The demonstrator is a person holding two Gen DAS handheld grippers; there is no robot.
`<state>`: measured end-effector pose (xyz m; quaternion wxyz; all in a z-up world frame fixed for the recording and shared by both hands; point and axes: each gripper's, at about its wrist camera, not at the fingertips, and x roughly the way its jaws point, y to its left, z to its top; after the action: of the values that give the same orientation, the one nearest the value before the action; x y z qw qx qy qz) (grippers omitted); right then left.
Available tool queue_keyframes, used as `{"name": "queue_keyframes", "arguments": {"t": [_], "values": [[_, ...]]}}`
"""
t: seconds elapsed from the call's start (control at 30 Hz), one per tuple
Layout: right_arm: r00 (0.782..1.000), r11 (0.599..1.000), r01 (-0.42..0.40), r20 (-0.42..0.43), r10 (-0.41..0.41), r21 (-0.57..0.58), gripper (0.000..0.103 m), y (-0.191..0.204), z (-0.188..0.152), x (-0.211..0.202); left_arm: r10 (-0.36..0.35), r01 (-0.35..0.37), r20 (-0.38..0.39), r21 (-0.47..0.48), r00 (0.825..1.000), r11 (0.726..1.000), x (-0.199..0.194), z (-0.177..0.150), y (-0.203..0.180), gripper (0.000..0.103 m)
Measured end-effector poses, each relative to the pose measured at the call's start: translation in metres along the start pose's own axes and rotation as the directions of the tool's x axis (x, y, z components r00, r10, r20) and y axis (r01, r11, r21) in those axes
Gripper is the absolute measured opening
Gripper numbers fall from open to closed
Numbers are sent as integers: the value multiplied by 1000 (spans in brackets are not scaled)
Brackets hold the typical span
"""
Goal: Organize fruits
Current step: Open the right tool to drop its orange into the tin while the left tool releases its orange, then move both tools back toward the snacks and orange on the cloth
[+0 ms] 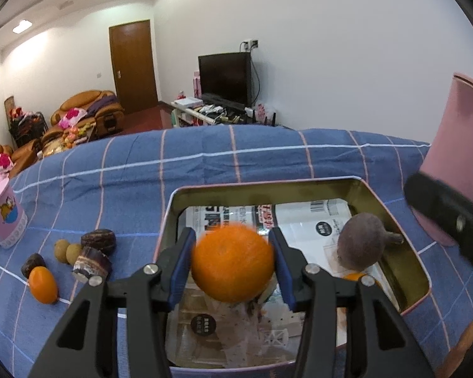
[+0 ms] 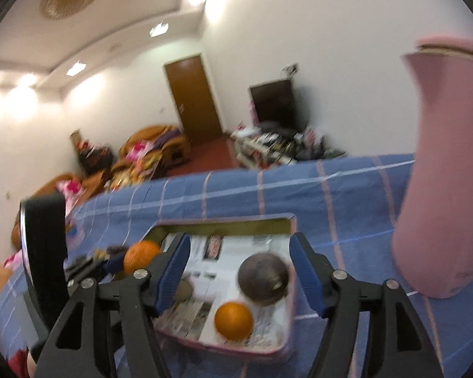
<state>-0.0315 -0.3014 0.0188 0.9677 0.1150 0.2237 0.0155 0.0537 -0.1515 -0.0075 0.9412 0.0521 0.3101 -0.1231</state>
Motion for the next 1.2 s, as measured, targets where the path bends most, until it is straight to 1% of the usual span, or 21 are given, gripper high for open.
{"name": "queue_keyframes", "arguments": {"t": [0.07,0.1,0.13,0.17,0.27,0.43,0.5,0.57,0.6,0.67,0.73,0.8,0.9,1.07,1.2], "values": [[998,999,45,33,-45,1,68,-1,1,-4,7,-7,15,10,1000,1000,-3,0,-3,83],[998,998,57,41,-57,0,68,-1,2,-5,10,-10,25,13,1000,1000,-5,0,-4,88],[996,998,70,49,-70,-1,68,-1,2,-6,10,-11,38,16,999,1000,-7,0,-5,97],[995,997,83,58,-82,-2,68,0,2,-8,8,-10,61,22,998,1000,-11,-1,-7,103],[991,993,114,78,-112,-23,68,6,2,-10,18,-24,103,50,994,998,-20,-2,-14,103],[976,977,206,86,-201,-54,68,9,3,-11,17,-23,120,52,993,998,-27,-1,-12,103],[974,976,211,98,-205,-57,68,6,2,-9,28,-35,130,50,991,998,-30,-2,-10,103],[970,975,211,133,-202,-62,68,5,0,-13,40,-47,134,50,990,998,-32,-2,-7,103],[965,972,223,153,-211,-68,68,5,0,-15,45,-52,135,50,990,997,-33,-3,-4,103],[948,960,264,205,-242,-89,68,10,-3,-19,63,-71,139,48,988,996,-35,-4,-2,103],[941,958,271,236,-243,-93,68,10,-6,-21,74,-82,148,48,986,995,-37,-5,1,103],[946,965,251,232,-227,-80,69,8,-7,-22,85,-93,160,47,983,995,-39,-8,5,103],[948,965,251,219,-230,-74,69,8,-9,-20,98,-107,181,39,979,994,-45,-12,13,103],[942,960,274,219,-256,-58,68,9,-11,-23,112,-114,177,1,978,994,-49,-15,32,103],[937,956,292,212,-279,-35,68,12,-13,-25,119,-121,187,-1,975,993,-54,-18,41,103]]}}
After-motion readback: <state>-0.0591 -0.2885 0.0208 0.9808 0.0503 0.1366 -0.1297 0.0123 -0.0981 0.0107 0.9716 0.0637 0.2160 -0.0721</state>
